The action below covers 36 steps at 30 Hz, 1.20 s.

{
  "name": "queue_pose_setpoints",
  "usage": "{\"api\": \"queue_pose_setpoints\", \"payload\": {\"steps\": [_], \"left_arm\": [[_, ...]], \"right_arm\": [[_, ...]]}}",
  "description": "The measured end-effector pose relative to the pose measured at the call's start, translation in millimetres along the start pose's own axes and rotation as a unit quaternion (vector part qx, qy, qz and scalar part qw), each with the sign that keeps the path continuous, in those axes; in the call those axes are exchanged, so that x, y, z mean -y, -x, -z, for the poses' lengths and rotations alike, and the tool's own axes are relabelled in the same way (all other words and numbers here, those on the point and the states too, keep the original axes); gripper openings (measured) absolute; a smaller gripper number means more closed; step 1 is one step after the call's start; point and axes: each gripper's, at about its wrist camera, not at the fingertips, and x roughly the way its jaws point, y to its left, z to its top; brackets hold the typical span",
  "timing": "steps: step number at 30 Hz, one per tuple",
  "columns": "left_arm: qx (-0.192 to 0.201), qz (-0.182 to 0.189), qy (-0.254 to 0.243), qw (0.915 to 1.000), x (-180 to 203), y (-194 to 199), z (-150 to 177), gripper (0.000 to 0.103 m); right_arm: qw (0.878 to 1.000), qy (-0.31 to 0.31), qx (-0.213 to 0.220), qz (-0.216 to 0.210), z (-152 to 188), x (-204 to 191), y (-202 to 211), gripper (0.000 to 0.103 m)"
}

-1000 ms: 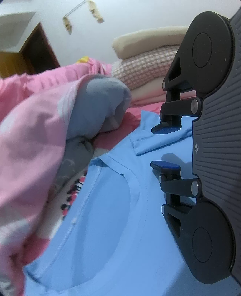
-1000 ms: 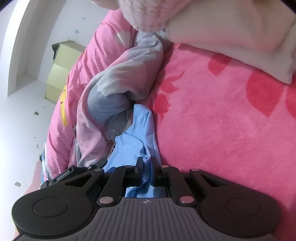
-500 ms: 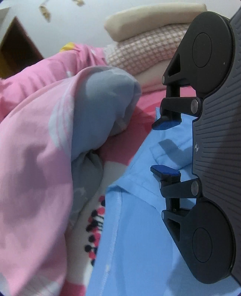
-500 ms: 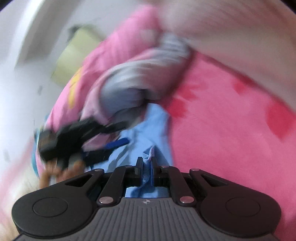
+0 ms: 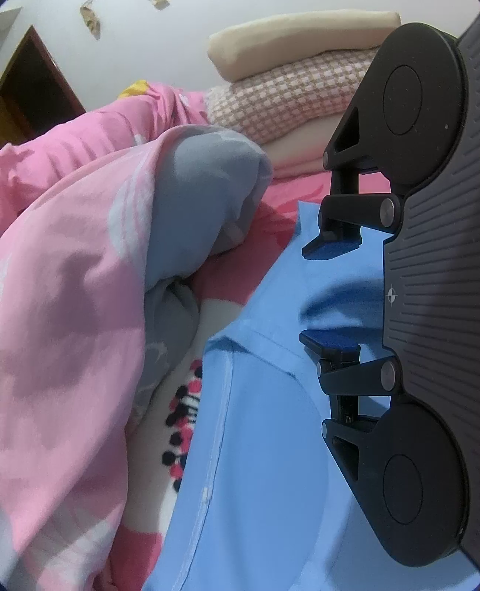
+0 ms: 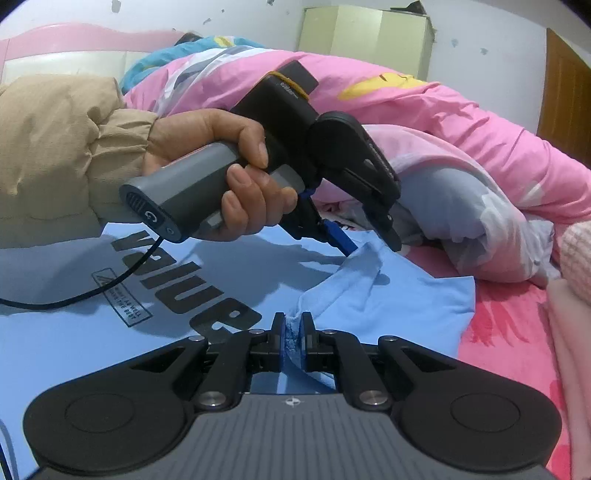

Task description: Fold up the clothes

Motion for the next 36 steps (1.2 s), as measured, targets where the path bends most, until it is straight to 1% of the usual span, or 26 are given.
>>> {"api": "queue_pose_setpoints", "payload": {"steps": [6, 9, 14, 16, 17, 19, 20, 22, 23, 24, 30, 33, 36], "left_arm": [[0.0, -0.008, -0.001, 1.0, -3, -3, -1, 0.041], [0.0, -0.005, 0.002, 1.0, -6, -4, -1, 0.041], [0.004, -0.01, 0.001, 0.9999, -5, -8, 0, 0.038], [0.009, -0.016, -0.001, 0.9998, -4, -8, 1, 0.032], [0.01, -0.019, -0.001, 0.9998, -4, -8, 1, 0.03], [0.013, -0.024, 0.0, 0.9996, -4, -9, 1, 0.018], [0.014, -0.027, 0.001, 0.9995, -4, -9, 2, 0.017], [0.016, -0.031, -0.001, 0.9994, -4, -10, 3, 0.009], [0.017, -0.033, -0.002, 0.9993, -3, -10, 4, 0.008], [0.019, -0.037, -0.003, 0.9991, -2, -9, 5, 0.004], [0.057, -0.036, -0.014, 0.9976, 12, 16, 9, 0.003], [0.079, -0.031, -0.033, 0.9958, 20, 33, 11, 0.003], [0.089, -0.049, -0.056, 0.9933, 24, 44, 15, 0.003]], "right_arm": [[1.0, -0.007, 0.003, -0.001, 0, 1, 1, 0.007], [1.0, -0.011, 0.007, 0.001, 0, 2, 2, 0.007], [1.0, -0.019, 0.014, 0.004, -1, 5, 5, 0.007], [1.0, -0.025, 0.018, 0.005, -1, 7, 6, 0.007], [0.999, -0.03, 0.022, 0.004, -1, 9, 8, 0.007], [0.999, -0.039, 0.029, 0.003, -1, 12, 12, 0.007], [0.999, -0.04, 0.03, 0.002, -2, 12, 12, 0.007], [0.999, -0.044, 0.032, 0.001, -2, 14, 14, 0.007], [0.998, -0.046, 0.033, 0.0, -2, 14, 15, 0.007], [0.998, -0.046, 0.034, 0.001, -2, 15, 16, 0.007], [0.997, -0.045, 0.061, 0.024, -5, 21, 35, 0.007], [0.996, -0.048, 0.078, 0.019, -11, 22, 47, 0.007], [0.996, -0.039, 0.082, 0.004, -15, 17, 52, 0.007]]}}
